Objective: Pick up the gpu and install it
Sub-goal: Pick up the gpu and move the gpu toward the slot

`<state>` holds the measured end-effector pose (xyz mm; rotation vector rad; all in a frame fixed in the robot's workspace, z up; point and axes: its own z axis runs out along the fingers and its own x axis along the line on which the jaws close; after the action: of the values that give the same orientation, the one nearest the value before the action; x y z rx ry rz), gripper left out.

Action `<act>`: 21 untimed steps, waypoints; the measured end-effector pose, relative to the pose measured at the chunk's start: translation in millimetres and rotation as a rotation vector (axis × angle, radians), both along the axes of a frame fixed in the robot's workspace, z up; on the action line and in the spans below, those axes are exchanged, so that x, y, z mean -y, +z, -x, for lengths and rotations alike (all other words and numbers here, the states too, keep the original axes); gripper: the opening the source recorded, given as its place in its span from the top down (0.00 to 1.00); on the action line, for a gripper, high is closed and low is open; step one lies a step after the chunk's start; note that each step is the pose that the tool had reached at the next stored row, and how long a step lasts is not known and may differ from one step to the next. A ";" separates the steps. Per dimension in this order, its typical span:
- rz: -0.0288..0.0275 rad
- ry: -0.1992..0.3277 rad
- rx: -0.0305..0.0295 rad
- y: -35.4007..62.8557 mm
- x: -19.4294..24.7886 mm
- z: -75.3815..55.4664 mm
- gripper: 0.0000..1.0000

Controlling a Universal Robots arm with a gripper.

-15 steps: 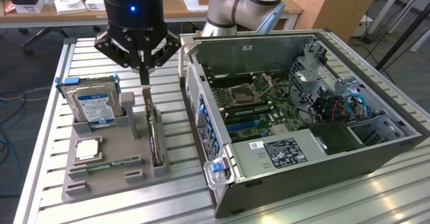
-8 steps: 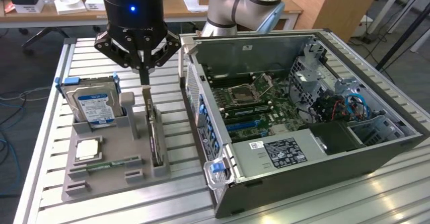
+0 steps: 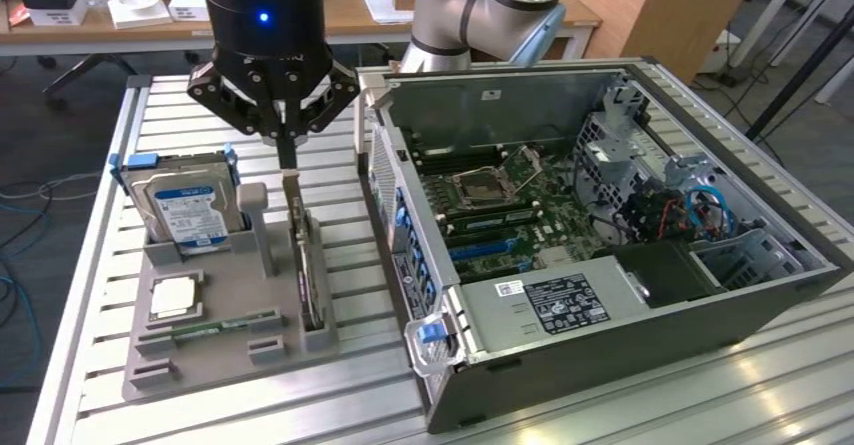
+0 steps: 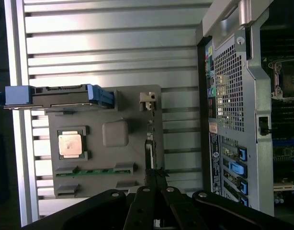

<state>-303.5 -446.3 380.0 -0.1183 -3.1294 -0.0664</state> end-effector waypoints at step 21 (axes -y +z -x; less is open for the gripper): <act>-0.0001 0.000 0.0000 -10.3 0.4 0.0 0.47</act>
<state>-303.5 -446.7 369.7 -0.1183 -3.1295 -0.0665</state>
